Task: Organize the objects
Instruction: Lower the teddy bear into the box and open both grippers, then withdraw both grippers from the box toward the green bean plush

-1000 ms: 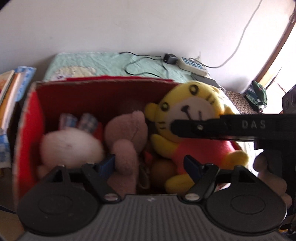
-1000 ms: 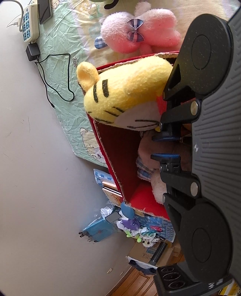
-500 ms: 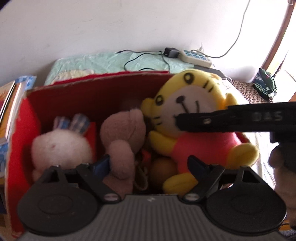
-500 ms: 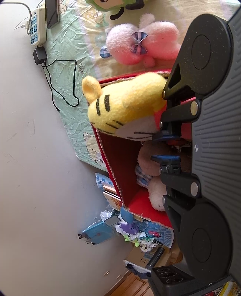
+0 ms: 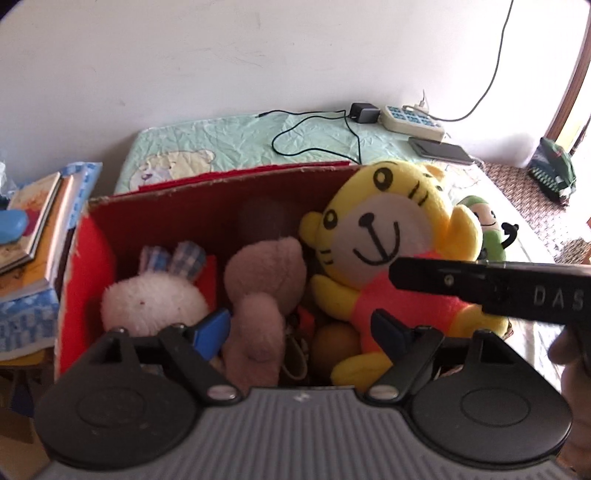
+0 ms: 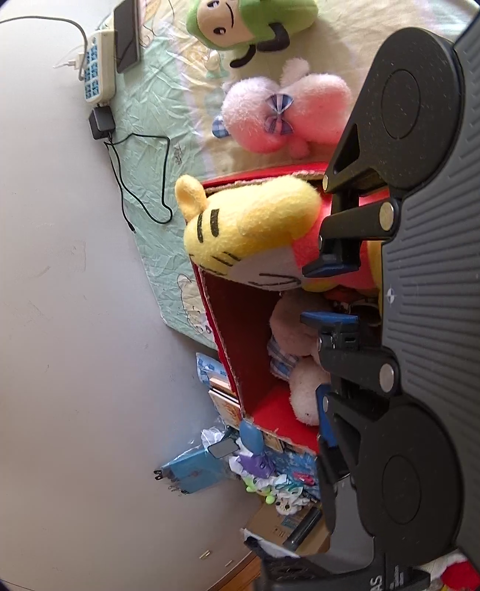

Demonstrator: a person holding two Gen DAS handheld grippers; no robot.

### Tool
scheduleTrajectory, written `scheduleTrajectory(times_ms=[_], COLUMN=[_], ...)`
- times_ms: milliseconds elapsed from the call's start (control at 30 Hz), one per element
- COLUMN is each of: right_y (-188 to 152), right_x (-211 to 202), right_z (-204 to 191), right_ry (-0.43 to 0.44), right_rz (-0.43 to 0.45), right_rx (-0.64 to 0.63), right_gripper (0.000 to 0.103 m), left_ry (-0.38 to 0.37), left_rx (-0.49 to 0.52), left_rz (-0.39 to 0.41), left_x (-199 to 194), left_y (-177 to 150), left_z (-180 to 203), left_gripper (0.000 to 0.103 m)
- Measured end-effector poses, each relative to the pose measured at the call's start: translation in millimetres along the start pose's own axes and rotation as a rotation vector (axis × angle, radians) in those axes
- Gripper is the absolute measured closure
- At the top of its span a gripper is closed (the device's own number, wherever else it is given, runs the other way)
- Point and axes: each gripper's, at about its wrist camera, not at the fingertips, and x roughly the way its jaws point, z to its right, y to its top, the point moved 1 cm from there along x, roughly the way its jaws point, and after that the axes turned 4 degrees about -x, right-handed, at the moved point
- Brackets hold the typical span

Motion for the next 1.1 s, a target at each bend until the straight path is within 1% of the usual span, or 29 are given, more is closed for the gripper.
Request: scheduleTrajectory(times_ms=[100, 300, 500, 900, 1033, 1100], right_y=[-4.1, -10.7, -16.4, -19.4, -20.9, -21.0], right_x=[-3.6, -13.1, -23.4, -28.5, -31.6, -34.0], right_z=[2.2, 3.6, 5.2, 4.6, 2.0, 1.9], right_ry=[-0.007, -0.021, -0.038, -0.051, -0.055, -0.053], right_rz=[0.004, 0.026, 0.053, 0.057, 0.06, 0.063], right_rx=[0.013, 0.025, 0.034, 0.017, -0.001, -0.006], right_gripper=[0.08, 0.079, 0.079, 0.078, 0.077, 0.075], left_ry=[0.067, 0.166, 0.222, 0.313, 0.331, 0.327], left_rx=[0.029, 0.049, 0.046, 0.008, -0.003, -0.01], left_rz=[0.016, -0.015, -0.034, -0.042, -0.043, -0.044], left_x=[-6.2, -10.1, -14.4, -23.2, -27.2, -30.5], left_y=[-0.4, 0.0, -1.9, -7.3, -7.8, -8.7], left_z=[10.9, 23.0, 30.3, 29.6, 28.3, 28.9], left_gripper=[0.017, 0.017, 0.017, 0.018, 0.018, 0.018])
